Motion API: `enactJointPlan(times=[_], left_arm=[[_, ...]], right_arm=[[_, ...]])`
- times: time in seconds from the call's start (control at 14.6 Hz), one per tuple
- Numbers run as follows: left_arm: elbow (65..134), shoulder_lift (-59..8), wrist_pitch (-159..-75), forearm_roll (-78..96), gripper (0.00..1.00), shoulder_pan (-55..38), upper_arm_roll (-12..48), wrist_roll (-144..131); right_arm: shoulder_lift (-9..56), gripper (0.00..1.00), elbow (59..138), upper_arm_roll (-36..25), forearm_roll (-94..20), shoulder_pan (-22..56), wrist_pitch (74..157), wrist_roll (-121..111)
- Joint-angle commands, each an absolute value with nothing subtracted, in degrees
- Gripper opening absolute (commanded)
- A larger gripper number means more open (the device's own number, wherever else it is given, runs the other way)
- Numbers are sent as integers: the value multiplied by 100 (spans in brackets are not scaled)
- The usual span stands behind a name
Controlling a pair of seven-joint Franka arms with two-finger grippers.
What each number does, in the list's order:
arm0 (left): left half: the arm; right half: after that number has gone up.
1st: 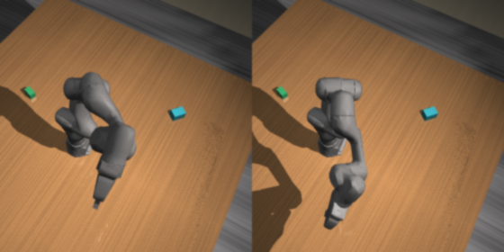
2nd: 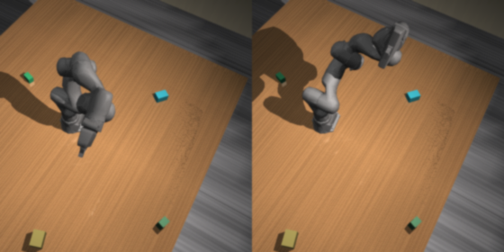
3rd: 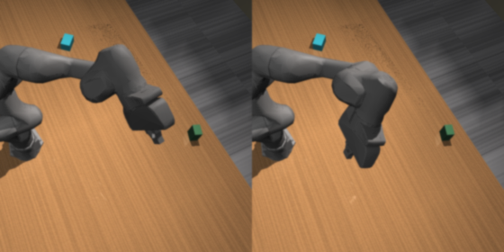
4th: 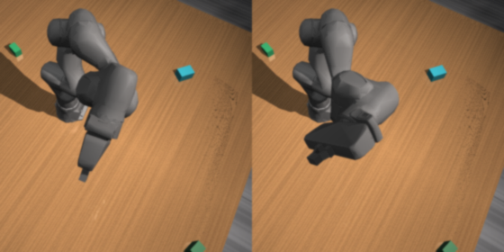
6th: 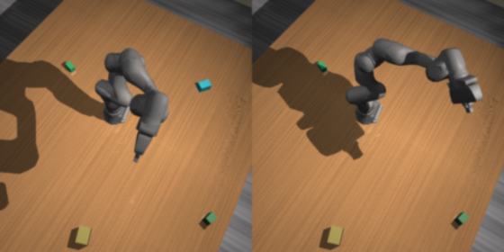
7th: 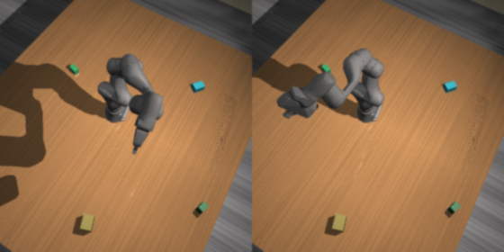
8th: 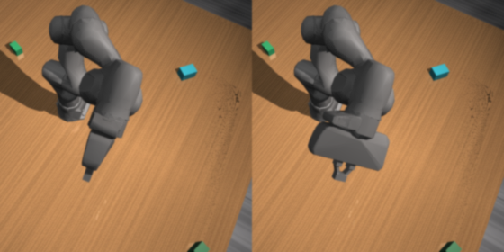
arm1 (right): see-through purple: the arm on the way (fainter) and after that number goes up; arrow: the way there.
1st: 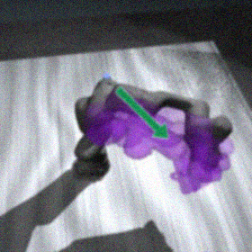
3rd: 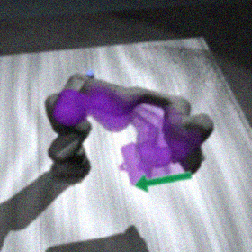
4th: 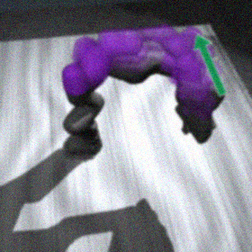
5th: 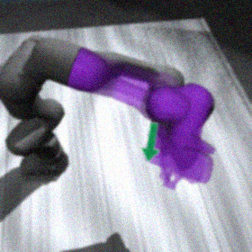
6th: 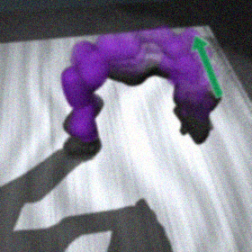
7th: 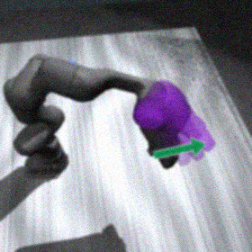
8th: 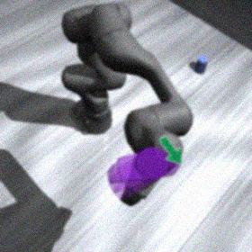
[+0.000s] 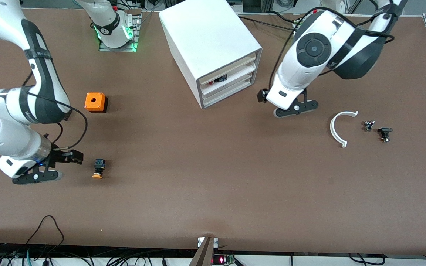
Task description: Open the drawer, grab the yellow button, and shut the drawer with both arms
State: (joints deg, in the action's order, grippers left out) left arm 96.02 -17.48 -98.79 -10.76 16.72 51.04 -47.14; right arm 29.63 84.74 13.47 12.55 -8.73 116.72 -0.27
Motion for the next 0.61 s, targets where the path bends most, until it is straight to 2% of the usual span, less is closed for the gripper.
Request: enactJointPlan(times=[0.0, 0.27, 0.34, 0.41, 0.55], left_arm=[[9264, -1679, -9721, -1371, 99, 1880, 5168, -3896], [9202, -1627, -9791, -1293, 99, 2451, 5072, -2281], [9202, -1504, -9800, -1257, 99, 2435, 4819, -1928], [9202, -1329, -9800, -1083, 99, 2287, 4390, -1612], [9255, -1003, -9817, -207, 100, 1498, 2935, -638]], right_arm=[[2453, 100, 8675, 1406, 1257, -905, 11461, 193], [1760, 100, 8675, 1415, 555, -896, 10891, 281], [1593, 100, 8666, 1424, 519, -888, 10707, 290], [1478, 100, 8666, 1424, 475, -896, 10583, 299], [1188, 100, 8666, 1415, 282, -888, 10381, 570]])
